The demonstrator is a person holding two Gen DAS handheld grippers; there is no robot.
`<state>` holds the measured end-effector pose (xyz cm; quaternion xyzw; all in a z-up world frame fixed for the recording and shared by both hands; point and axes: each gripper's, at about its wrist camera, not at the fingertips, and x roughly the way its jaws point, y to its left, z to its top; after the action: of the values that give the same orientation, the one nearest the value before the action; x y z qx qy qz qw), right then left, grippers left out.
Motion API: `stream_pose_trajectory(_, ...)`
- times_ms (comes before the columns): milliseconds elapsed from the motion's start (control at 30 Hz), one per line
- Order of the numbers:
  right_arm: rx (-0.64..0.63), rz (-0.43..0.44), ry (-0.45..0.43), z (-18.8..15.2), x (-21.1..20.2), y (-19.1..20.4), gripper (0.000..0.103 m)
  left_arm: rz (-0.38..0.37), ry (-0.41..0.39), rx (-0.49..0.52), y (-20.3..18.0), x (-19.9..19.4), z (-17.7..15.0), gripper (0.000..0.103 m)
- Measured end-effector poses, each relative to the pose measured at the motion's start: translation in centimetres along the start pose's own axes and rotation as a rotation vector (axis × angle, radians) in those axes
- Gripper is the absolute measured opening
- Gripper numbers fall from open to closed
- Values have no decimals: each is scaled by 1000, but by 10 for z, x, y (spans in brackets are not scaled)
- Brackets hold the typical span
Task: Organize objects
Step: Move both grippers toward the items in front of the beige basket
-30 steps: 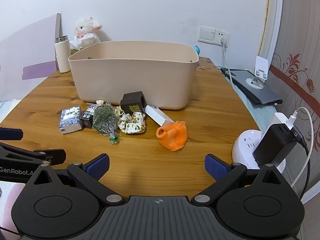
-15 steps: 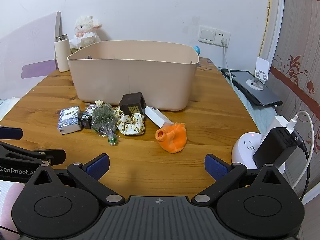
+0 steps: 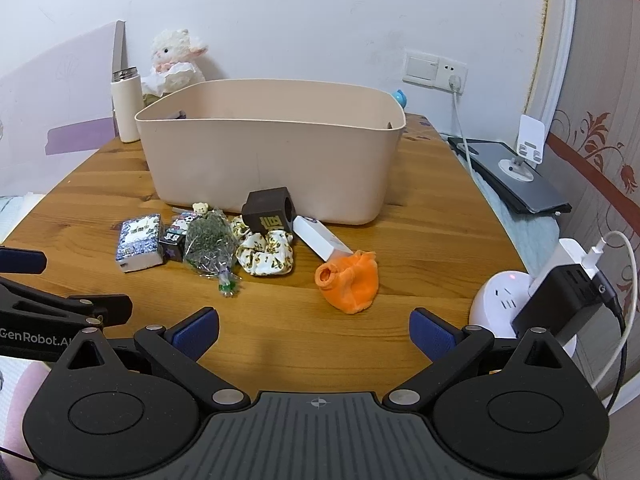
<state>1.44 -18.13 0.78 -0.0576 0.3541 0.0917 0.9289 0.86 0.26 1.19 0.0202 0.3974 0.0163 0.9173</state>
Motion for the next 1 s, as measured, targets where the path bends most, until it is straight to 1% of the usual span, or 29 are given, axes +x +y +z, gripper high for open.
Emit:
stream_pose_trajectory(300,-11,8,21,7,13,0,103,7,35,-22,6,16,7,103)
stream_pose_trajectory(467,-4,3,43,9,22,-4,103,19,59,-54,15,29,13,103)
stream_pose_trajectory(667,6,-8,79,11,41,-9,103,37,88,-87,26,45,19,103)
stream_pose_trajectory(1000,22,-33,126,13,68,-21,103,37,131,-126,34,74,28,103)
